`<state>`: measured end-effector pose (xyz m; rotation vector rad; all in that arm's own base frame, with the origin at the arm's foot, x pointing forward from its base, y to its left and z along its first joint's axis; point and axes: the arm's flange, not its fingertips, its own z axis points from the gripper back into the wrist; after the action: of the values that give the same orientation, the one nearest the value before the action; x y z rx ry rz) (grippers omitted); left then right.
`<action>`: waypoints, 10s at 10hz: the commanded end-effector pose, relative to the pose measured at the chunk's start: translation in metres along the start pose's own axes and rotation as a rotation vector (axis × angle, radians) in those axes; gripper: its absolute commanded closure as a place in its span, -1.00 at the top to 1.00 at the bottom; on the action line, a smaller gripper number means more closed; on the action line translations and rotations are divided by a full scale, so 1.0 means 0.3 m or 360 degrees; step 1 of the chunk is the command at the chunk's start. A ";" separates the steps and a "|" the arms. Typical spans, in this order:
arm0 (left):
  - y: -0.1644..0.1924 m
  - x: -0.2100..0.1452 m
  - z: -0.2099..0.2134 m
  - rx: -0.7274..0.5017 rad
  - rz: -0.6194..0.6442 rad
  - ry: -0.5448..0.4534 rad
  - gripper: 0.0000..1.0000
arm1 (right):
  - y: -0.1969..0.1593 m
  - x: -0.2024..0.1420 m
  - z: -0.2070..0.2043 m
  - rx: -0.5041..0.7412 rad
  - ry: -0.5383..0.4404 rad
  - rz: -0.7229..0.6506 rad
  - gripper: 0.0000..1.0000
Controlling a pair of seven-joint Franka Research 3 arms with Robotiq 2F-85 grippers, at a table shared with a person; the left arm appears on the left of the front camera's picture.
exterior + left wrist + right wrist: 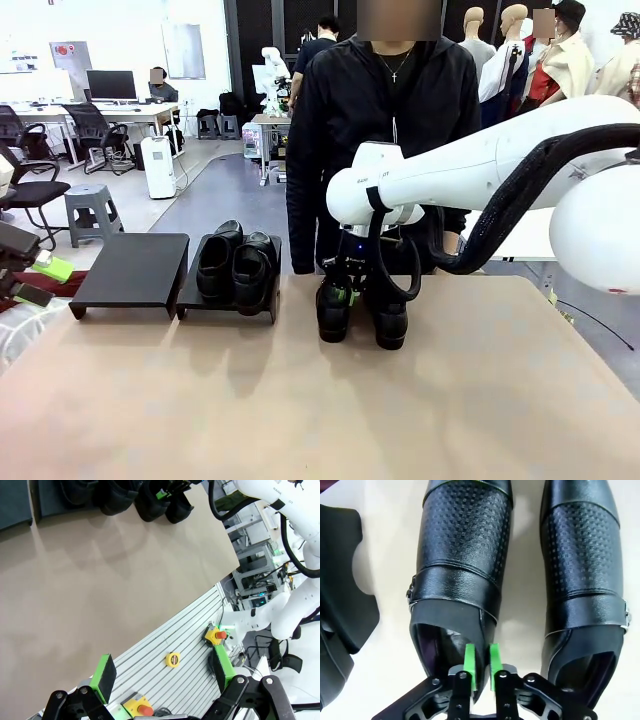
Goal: Organize the shoes by placing them on the stand.
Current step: Pick up one Shoe and place it in the middle of the table, then place the Shoe from the middle of the table onto the Shoes Stand.
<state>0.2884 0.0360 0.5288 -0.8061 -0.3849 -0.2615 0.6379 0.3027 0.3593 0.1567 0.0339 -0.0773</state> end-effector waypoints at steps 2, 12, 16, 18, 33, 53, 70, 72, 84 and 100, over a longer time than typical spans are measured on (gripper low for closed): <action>-0.001 0.000 0.002 -0.0035 -0.0012 -0.0014 1.00 | 0.006 0.001 -0.011 -0.0006 0.0019 -0.0081 -1.00; -0.001 0.000 0.002 -0.0035 -0.0012 -0.0014 1.00 | 0.049 -0.807 0.308 0.0326 0.0258 0.0410 -1.00; -0.001 0.000 0.002 -0.0035 -0.0012 -0.0014 1.00 | 0.087 -0.790 0.346 0.0216 0.0371 0.0415 -1.00; -0.001 0.000 0.002 -0.0035 -0.0012 -0.0014 1.00 | 0.075 -0.814 0.310 0.0239 0.0355 0.0385 -1.00; -0.001 0.000 0.002 -0.0035 -0.0012 -0.0014 1.00 | 0.396 -0.921 -0.011 0.0348 0.0228 0.0376 1.00; -0.001 0.000 0.002 -0.0035 -0.0012 -0.0014 1.00 | -0.950 -1.147 0.769 0.0942 -0.0632 0.0866 1.00; -0.618 -0.086 -0.720 0.0587 -0.0076 0.0557 1.00 | -0.950 -1.147 0.769 0.0942 -0.0632 0.0866 1.00; -0.676 -0.051 -0.912 0.0730 -0.0086 0.0526 1.00 | -0.950 -1.147 0.769 0.0942 -0.0632 0.0866 1.00; -0.432 -0.010 -1.199 0.1051 0.0254 0.0362 1.00 | -0.950 -1.147 0.769 0.0942 -0.0632 0.0866 1.00; -0.358 -0.073 -1.247 0.1242 0.0327 0.0397 -1.00 | -0.950 -1.147 0.769 0.0942 -0.0632 0.0866 1.00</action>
<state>0.3250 -0.3146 0.3423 -0.0497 -0.1360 -0.0015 0.2780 0.0143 0.5559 0.7233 -0.4196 0.4046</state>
